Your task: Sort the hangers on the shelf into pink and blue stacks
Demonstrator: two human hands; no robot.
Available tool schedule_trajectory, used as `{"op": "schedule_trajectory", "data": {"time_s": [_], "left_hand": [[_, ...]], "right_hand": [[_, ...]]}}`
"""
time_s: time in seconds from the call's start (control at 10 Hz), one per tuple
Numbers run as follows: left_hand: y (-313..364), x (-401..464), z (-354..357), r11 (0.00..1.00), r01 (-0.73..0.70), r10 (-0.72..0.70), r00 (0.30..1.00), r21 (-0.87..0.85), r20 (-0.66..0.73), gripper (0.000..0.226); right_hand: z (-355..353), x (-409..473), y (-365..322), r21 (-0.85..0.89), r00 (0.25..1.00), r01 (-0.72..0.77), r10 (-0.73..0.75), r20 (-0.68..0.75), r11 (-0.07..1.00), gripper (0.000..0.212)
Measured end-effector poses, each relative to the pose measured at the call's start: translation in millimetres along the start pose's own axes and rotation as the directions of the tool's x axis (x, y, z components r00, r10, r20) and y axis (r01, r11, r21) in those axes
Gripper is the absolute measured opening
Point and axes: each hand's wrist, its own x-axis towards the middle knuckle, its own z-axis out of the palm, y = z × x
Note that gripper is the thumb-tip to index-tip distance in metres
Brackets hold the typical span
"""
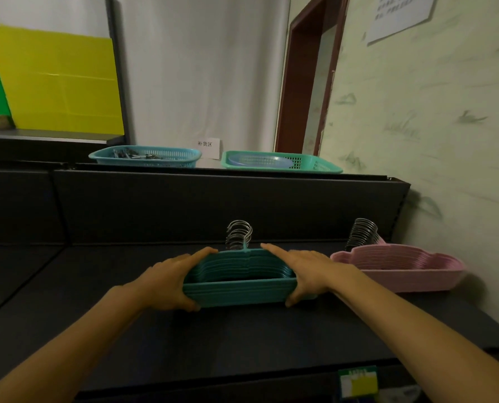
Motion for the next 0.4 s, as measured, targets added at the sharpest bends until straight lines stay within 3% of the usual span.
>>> {"op": "schedule_trajectory", "data": {"time_s": [0.2, 0.3, 0.4], "left_hand": [[10.9, -1.6, -4.3, 0.968, 0.066, -0.061, 0.998, 0.243, -0.028, 0.110], [19.5, -3.0, -5.0, 0.956, 0.115, -0.113, 0.993, 0.270, -0.022, 0.113], [20.4, -8.2, -13.9, 0.969, 0.156, -0.155, 0.988, 0.192, -0.020, 0.115]], "right_hand": [[-4.1, -2.4, -12.8, -0.233, 0.998, -0.064, 0.057, -0.036, 0.970, 0.126], [-4.5, -4.7, -13.6, -0.233, 0.996, -0.090, 0.082, -0.043, 0.968, 0.132], [-5.5, -16.5, -15.2, -0.090, 0.992, -0.082, 0.073, -0.099, 0.993, 0.130]]}}
